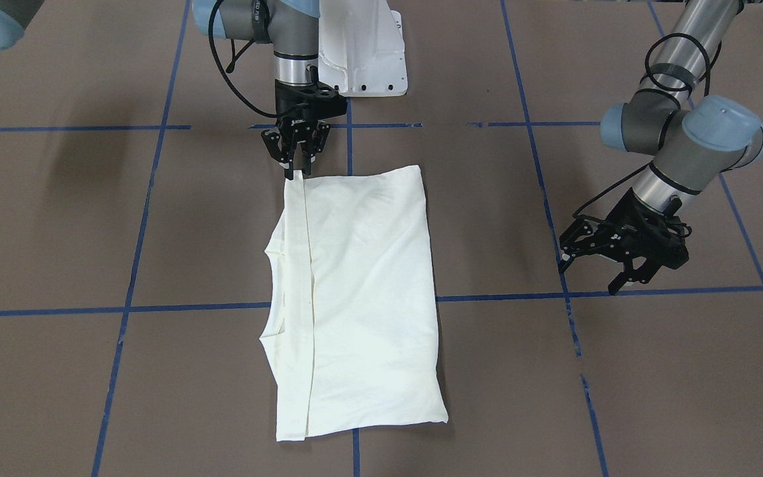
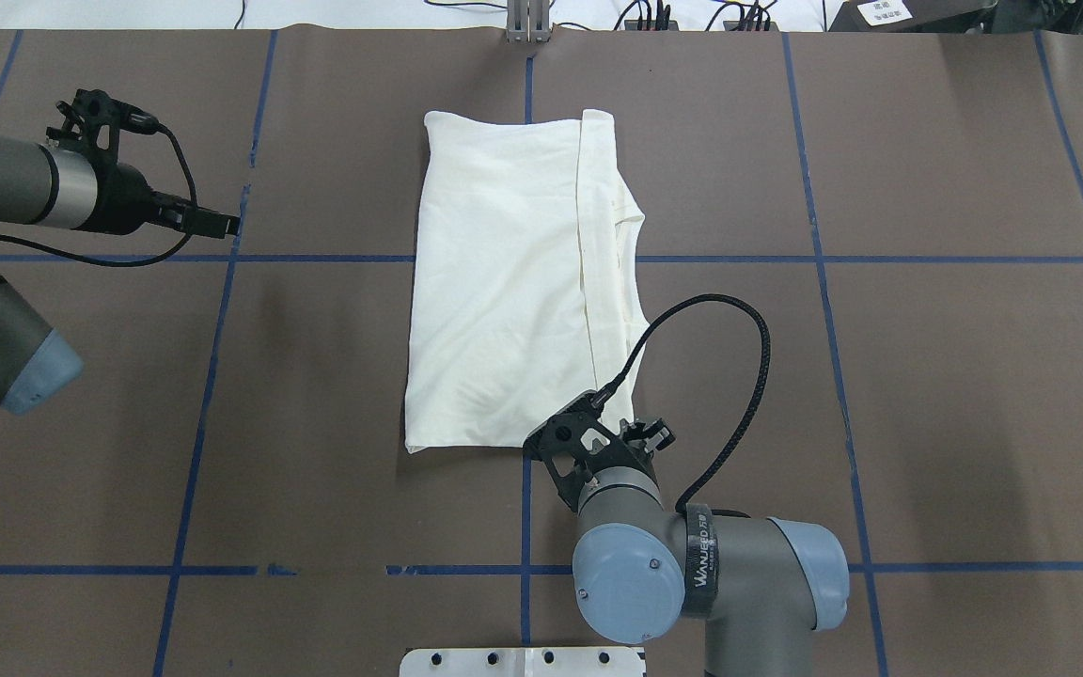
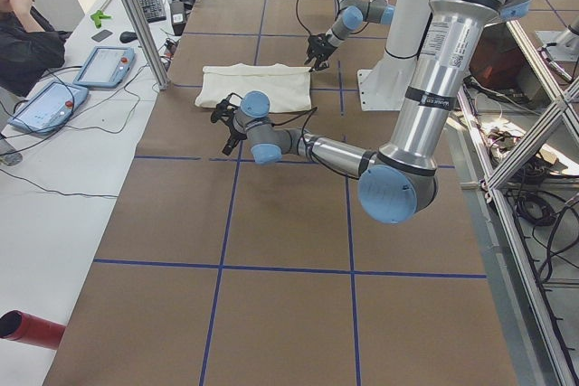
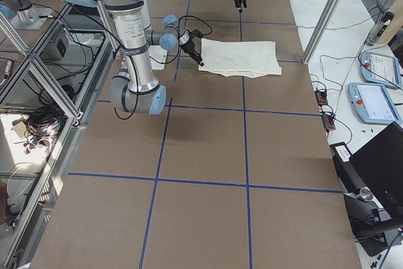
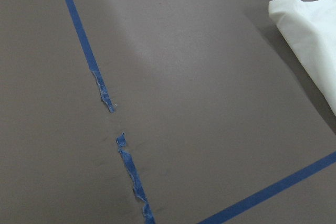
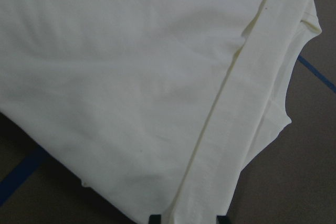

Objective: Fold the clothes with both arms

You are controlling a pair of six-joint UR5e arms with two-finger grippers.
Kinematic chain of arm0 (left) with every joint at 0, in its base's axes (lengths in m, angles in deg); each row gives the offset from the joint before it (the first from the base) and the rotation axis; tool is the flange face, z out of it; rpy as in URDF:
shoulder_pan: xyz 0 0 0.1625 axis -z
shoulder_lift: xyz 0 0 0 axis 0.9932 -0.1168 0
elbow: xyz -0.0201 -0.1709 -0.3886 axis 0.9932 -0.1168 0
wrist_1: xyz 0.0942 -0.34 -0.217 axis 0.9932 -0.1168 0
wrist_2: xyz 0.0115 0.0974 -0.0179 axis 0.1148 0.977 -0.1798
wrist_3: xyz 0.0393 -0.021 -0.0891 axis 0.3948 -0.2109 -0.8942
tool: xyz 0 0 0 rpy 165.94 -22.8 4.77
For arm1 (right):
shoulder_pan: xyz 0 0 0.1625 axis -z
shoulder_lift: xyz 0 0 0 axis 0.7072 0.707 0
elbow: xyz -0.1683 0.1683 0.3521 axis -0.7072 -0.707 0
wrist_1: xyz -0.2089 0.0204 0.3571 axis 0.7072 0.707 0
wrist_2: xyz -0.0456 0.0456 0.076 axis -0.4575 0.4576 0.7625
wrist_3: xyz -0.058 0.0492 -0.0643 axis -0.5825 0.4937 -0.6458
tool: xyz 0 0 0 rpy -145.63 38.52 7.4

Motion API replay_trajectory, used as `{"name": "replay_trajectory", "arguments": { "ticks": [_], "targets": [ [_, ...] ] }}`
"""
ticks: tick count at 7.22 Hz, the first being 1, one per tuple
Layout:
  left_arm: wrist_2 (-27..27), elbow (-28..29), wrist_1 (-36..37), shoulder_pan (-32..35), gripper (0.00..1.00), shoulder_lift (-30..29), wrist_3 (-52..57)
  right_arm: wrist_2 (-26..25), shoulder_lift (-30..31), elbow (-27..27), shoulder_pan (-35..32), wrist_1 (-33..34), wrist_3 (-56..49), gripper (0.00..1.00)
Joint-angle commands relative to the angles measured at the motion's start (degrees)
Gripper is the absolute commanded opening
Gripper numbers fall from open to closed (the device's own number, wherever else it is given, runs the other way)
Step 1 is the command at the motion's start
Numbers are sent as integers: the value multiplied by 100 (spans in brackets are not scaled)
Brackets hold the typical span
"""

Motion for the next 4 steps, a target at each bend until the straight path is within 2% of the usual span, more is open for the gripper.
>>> {"name": "replay_trajectory", "arguments": {
  "ticks": [1,3,4],
  "targets": [
    [-10,0,0,0,100,0,0,129,-7,-32,5,3,-4,30],
    [-10,0,-9,0,100,0,0,130,-16,-32,-21,-6,13,0],
    [8,9,-9,-9,100,0,0,156,-33,29,-91,-41,118,0]
  ]
}}
